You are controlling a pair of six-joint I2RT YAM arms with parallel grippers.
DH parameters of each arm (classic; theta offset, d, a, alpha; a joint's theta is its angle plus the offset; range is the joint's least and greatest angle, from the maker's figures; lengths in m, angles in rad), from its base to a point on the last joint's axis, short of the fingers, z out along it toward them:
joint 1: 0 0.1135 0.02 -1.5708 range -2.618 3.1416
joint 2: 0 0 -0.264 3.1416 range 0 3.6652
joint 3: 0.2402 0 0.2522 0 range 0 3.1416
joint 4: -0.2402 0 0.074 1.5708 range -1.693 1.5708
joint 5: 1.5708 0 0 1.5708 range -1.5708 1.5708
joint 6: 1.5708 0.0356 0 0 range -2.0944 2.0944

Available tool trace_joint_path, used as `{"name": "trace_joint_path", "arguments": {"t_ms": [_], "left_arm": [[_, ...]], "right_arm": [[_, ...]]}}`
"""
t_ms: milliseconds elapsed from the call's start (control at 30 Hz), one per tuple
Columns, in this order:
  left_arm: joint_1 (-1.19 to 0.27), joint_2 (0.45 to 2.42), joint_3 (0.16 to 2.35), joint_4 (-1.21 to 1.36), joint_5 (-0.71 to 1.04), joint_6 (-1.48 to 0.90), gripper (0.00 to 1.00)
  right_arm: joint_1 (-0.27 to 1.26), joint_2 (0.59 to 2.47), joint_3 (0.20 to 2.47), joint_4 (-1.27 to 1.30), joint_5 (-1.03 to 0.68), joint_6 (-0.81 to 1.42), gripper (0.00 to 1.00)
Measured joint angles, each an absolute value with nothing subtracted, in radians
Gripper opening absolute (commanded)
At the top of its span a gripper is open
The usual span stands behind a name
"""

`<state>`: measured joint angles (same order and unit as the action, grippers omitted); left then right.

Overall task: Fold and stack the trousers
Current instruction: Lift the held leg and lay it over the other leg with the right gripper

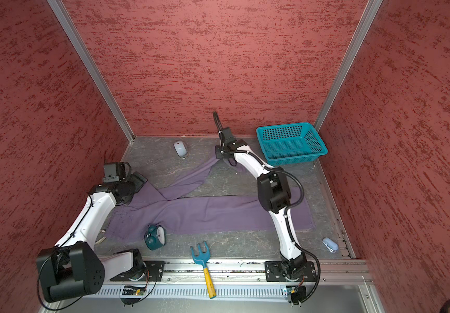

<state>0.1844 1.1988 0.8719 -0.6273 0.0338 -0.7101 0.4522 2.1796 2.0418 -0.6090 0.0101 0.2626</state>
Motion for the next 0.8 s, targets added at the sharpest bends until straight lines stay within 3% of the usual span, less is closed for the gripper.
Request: {"name": "trace_joint_path", "arguments": {"t_ms": [200, 433, 633, 800], "left_arm": [[0.184, 1.195, 0.87, -0.627, 0.036, -0.706, 0.9], [0.184, 1.167, 0.847, -0.627, 0.022, -0.698, 0.92], [0.17, 1.199, 0.838, -0.607, 0.019, -0.7, 0.93], [0.072, 1.309, 0.876, -0.586, -0.027, -0.705, 0.96]], "right_arm": [[0.361, 1.739, 1.884, -0.54, 0.107, 0.252, 0.0], [0.27, 1.281, 1.395, -0.429, 0.289, 0.307, 0.0], [0.162, 1.159, 1.0, -0.459, 0.329, 0.412, 0.0], [0.149, 1.16, 0.855, -0.49, 0.314, 0.466, 0.0]]}}
